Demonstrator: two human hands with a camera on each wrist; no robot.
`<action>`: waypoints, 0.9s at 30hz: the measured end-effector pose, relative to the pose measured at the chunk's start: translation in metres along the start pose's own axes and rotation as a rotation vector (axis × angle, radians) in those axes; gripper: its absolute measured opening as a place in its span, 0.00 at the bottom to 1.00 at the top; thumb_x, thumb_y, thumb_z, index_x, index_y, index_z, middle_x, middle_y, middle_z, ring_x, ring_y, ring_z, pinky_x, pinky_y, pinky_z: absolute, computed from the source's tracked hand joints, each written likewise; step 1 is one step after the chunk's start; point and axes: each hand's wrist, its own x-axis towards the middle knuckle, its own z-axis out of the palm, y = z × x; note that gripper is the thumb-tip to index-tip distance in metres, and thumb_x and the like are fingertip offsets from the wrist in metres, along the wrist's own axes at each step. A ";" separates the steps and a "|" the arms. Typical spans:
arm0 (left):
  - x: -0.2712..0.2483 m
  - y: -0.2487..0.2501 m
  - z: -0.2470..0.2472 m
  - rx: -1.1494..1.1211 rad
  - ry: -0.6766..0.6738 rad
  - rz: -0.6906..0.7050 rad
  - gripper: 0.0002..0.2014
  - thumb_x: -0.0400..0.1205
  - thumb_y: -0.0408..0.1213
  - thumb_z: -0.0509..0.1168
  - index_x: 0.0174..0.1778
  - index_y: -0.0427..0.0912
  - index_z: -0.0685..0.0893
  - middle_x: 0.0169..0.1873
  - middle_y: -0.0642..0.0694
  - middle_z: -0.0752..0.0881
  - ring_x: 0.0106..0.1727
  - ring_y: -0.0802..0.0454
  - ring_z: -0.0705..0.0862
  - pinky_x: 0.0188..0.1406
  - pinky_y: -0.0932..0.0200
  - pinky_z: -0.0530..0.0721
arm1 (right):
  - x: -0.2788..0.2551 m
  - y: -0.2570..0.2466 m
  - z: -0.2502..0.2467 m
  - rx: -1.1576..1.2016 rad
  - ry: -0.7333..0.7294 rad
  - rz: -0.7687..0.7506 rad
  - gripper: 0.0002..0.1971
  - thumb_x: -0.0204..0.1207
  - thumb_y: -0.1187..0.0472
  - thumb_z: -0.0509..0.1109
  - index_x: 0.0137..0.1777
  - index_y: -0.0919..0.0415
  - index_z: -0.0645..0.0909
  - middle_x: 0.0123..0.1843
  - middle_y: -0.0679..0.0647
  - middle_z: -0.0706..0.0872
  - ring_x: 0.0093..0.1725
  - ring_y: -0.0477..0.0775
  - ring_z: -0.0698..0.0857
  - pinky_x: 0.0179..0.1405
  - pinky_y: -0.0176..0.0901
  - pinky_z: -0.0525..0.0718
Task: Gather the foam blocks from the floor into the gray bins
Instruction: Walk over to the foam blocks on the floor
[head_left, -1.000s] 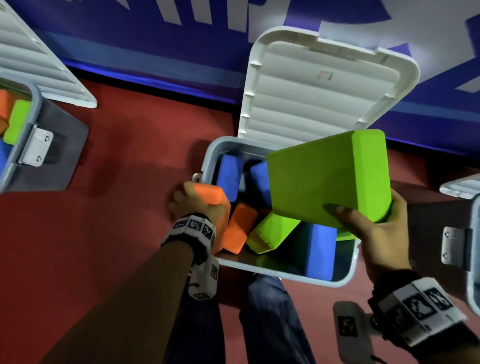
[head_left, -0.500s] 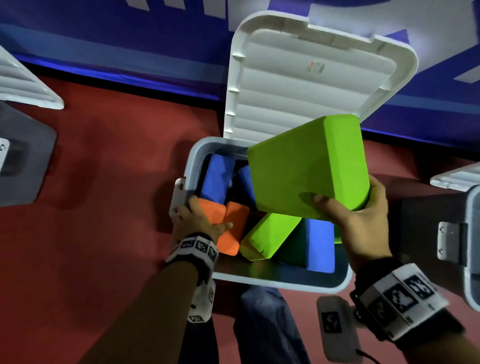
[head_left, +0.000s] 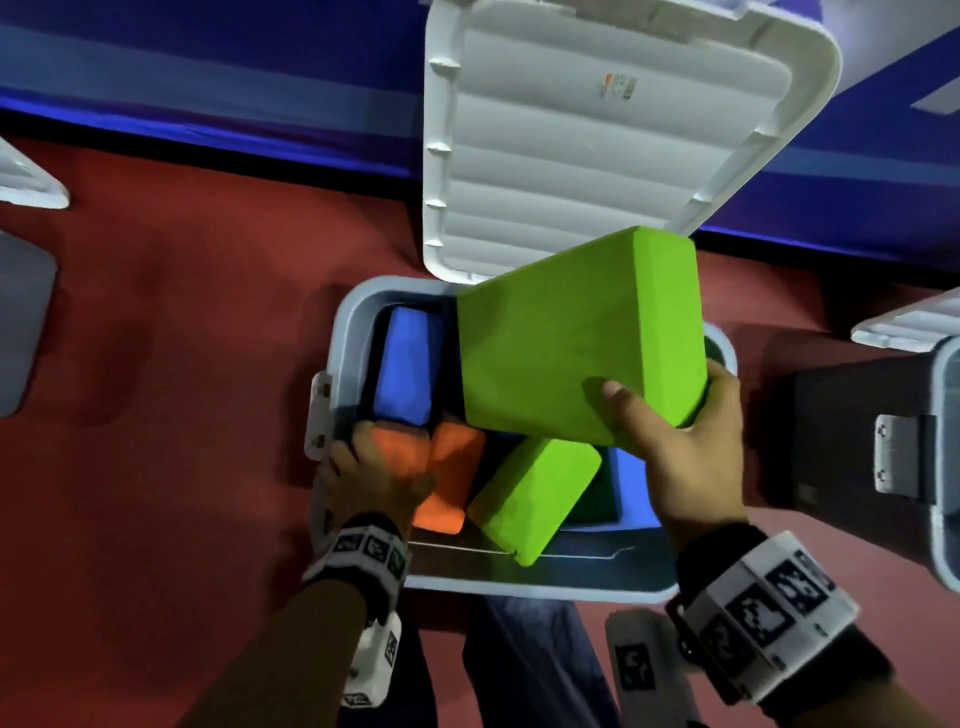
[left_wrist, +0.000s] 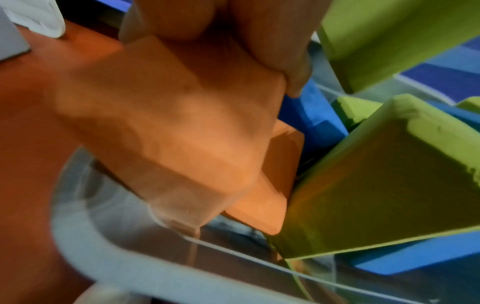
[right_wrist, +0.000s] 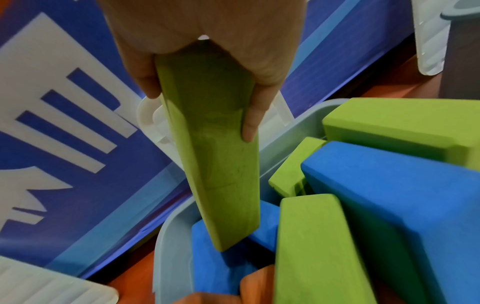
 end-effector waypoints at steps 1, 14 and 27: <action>-0.001 -0.001 0.000 -0.005 -0.004 -0.003 0.51 0.57 0.59 0.79 0.73 0.40 0.68 0.61 0.34 0.73 0.60 0.34 0.73 0.56 0.42 0.74 | -0.005 0.001 0.000 0.023 -0.001 0.013 0.45 0.46 0.33 0.82 0.63 0.53 0.73 0.60 0.58 0.83 0.60 0.59 0.84 0.59 0.64 0.83; 0.050 0.003 -0.025 -0.127 -0.143 0.031 0.47 0.69 0.62 0.71 0.80 0.53 0.56 0.73 0.40 0.61 0.70 0.36 0.65 0.70 0.41 0.66 | -0.002 0.017 0.026 -0.022 -0.075 0.112 0.50 0.44 0.25 0.79 0.66 0.47 0.70 0.63 0.52 0.80 0.64 0.57 0.81 0.63 0.62 0.80; 0.007 -0.007 -0.048 -0.288 -0.246 0.072 0.36 0.75 0.51 0.70 0.79 0.49 0.65 0.77 0.36 0.62 0.74 0.35 0.64 0.72 0.51 0.61 | 0.021 0.013 0.067 -0.644 -0.019 0.174 0.43 0.74 0.32 0.60 0.84 0.50 0.49 0.77 0.64 0.62 0.76 0.66 0.62 0.73 0.59 0.63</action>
